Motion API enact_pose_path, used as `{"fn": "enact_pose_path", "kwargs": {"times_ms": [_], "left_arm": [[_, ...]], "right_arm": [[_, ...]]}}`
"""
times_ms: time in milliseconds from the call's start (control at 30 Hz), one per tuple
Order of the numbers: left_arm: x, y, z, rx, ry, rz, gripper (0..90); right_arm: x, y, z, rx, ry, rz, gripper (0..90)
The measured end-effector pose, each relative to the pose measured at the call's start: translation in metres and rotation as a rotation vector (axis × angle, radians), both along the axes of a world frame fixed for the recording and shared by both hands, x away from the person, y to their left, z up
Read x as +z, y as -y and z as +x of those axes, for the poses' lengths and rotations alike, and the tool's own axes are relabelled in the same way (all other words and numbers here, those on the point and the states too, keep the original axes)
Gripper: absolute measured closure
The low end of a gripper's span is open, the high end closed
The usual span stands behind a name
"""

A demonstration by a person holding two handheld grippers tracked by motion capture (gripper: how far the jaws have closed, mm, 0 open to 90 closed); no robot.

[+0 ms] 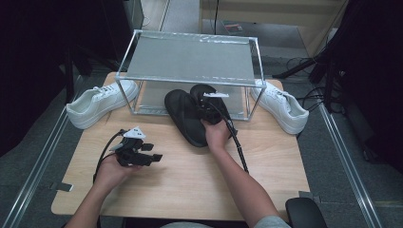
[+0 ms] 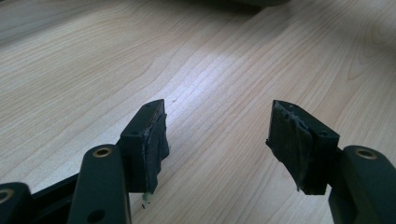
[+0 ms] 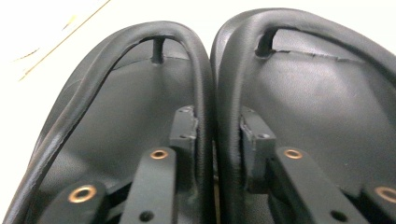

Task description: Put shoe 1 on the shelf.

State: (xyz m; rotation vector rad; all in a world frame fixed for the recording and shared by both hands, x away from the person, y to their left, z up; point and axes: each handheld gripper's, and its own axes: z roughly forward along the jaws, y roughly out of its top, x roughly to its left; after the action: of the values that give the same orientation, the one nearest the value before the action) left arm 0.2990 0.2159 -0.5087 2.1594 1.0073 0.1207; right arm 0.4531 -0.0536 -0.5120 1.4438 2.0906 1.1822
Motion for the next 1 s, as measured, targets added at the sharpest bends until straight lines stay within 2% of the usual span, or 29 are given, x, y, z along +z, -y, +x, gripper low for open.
{"fn": "enact_pose_path", "kwargs": {"times_ms": [200, 233, 267, 300, 367, 467, 600, 767, 800, 1000], "left_arm": [[0.000, 0.001, 0.000, -0.003, 0.000, 0.005, 37.3], [0.000, 0.001, 0.000, -0.003, 0.000, 0.005, 37.3], [0.000, 0.001, 0.000, -0.003, -0.001, 0.005, 37.3], [0.000, 0.001, 0.000, -0.001, -0.003, 0.003, 37.3], [-0.001, 0.001, 0.000, -0.006, -0.006, 0.002, 37.2], [-0.001, 0.001, 0.000, -0.007, -0.002, 0.004, 37.2], [-0.001, 0.001, 0.000, -0.006, -0.003, 0.005, 37.2], [0.000, 0.000, 0.000, -0.009, -0.001, -0.007, 37.1], [0.000, 0.000, 0.000, -0.011, 0.001, -0.008, 37.1], [0.001, -0.001, 0.001, -0.007, 0.005, -0.012, 37.0]], "right_arm": [[0.001, 0.000, -0.001, 0.022, 0.002, -0.006, 63.9], [0.002, 0.000, -0.001, 0.034, 0.005, -0.009, 59.3], [0.002, 0.000, -0.001, 0.034, 0.005, -0.009, 59.3], [0.002, 0.000, -0.002, 0.045, 0.008, -0.018, 55.7], [0.004, 0.000, -0.002, 0.061, -0.004, -0.009, 50.0], [0.008, 0.002, -0.005, 0.067, 0.015, -0.031, 47.4], [0.012, 0.004, -0.008, 0.071, 0.020, -0.028, 47.4], [0.016, 0.010, -0.013, 0.102, 0.013, -0.018, 48.7], [0.018, 0.012, -0.016, 0.123, 0.015, -0.030, 49.2], [0.025, 0.017, -0.024, 0.158, 0.016, -0.040, 48.7]]}}
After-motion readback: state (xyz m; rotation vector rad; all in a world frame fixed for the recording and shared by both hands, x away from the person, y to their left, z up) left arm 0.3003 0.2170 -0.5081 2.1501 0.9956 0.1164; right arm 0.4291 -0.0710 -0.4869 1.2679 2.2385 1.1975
